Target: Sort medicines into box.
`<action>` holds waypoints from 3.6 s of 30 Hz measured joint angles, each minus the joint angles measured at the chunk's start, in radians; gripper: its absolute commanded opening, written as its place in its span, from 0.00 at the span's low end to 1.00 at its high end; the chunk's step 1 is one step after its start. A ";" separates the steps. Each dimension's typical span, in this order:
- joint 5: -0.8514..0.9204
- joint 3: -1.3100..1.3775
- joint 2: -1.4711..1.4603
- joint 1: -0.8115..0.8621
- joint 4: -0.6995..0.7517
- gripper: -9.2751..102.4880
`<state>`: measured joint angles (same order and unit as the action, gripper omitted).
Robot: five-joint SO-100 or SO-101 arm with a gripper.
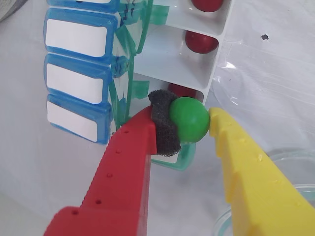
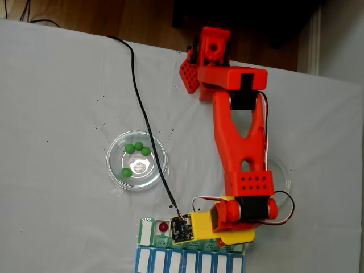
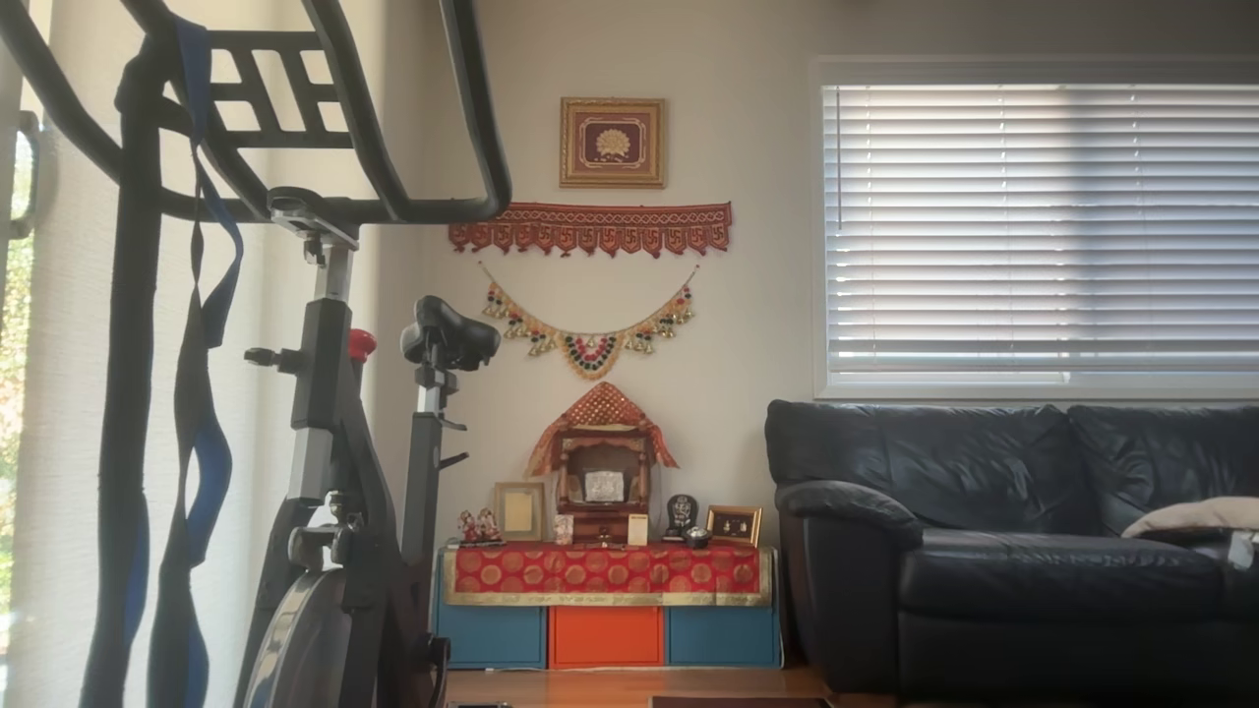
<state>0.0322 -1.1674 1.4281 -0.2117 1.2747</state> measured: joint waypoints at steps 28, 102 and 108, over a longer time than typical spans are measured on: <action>0.006 0.488 -0.318 0.008 0.235 0.09; 0.388 -0.319 0.483 0.503 0.474 0.10; 0.434 -0.523 0.621 0.586 0.365 0.11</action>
<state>0.4663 -1.6904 2.0494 0.3743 1.6398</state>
